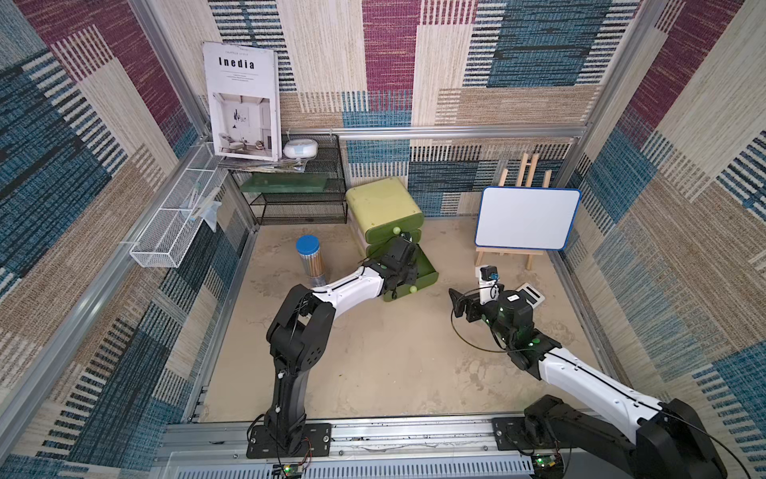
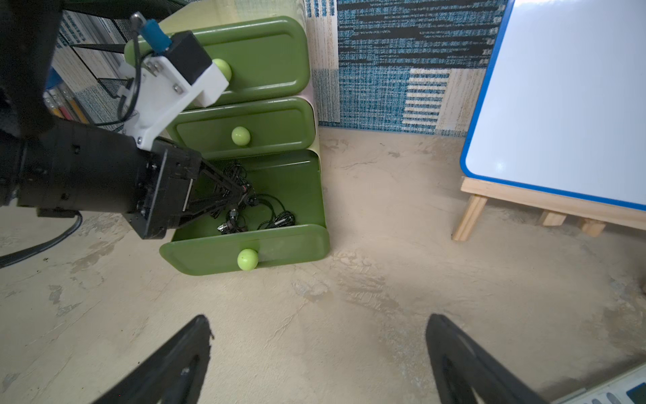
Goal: Place the wired earphones into the drawer by color
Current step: Place the wired earphones in the drawer.
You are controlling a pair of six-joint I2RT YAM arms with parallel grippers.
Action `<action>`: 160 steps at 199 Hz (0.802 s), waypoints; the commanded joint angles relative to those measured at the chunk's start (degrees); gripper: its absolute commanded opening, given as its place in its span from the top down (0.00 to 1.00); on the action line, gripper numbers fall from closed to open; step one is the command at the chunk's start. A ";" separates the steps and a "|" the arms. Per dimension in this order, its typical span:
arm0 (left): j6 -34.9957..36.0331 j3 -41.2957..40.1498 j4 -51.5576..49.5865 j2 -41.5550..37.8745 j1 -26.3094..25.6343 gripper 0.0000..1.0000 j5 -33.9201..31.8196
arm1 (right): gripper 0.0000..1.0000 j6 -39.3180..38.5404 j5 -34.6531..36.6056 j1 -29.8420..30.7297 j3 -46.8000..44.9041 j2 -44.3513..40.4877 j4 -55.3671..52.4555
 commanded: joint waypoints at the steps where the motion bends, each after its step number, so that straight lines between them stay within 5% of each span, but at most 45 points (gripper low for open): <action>1: -0.09 0.60 0.41 0.89 0.06 1.00 -1.15 | 0.01 0.04 0.78 0.08 -0.14 -0.03 1.26; 69: -0.26 0.77 -0.19 1.54 0.41 1.00 -0.80 | 0.01 0.01 1.13 0.07 -0.23 -0.17 1.31; 98: -0.26 0.88 -0.78 0.67 0.41 0.78 0.09 | 0.01 0.11 1.44 0.00 -0.40 -0.14 1.57; 160: -1.47 -3.32 -0.65 -6.39 0.41 0.52 2.40 | 0.01 1.34 -0.64 0.01 0.42 2.39 2.09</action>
